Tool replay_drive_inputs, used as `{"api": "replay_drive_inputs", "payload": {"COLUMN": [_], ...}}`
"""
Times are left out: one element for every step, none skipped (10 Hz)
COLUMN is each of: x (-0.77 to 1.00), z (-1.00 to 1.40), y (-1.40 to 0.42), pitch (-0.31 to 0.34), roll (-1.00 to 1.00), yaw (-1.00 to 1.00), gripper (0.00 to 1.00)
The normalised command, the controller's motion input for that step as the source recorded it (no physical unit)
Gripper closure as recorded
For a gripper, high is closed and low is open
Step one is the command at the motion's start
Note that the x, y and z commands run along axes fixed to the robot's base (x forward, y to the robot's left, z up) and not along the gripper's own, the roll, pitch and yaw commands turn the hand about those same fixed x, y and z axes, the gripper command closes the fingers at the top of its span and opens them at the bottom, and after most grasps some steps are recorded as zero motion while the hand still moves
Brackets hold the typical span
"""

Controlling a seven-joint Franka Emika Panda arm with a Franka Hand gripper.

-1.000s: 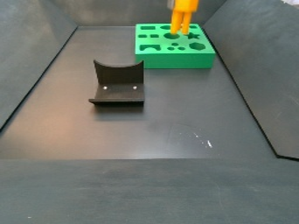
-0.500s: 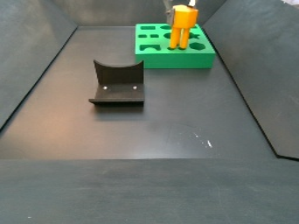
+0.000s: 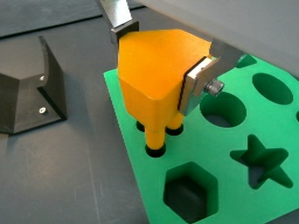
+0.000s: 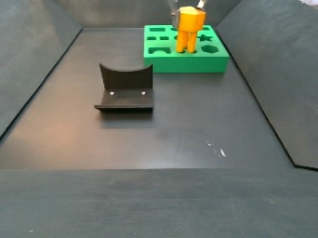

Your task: Insert the 3 prong object.

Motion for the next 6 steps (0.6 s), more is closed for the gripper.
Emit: {"api": "replay_drive_inputs", "payload": {"x": [-0.28, -0.37, -0.15, -0.01, -0.27, -0.26], "z": [-0.25, -0.22, -0.18, -0.2, -0.12, -0.09], "y": [0.12, 0.09, 0.0, 0.0, 0.0, 0.0], "pitch": [-0.03, -0.076, -0.049, -0.016, -0.051, -0.074], "roll": [-0.09, -0.1, -0.09, -0.05, -0.01, -0.06], "yaw": [0.03, 0.17, 0.28, 0.22, 0.35, 0.39], "gripper": [1.0, 1.0, 1.0, 1.0, 1.0, 1.0]}}
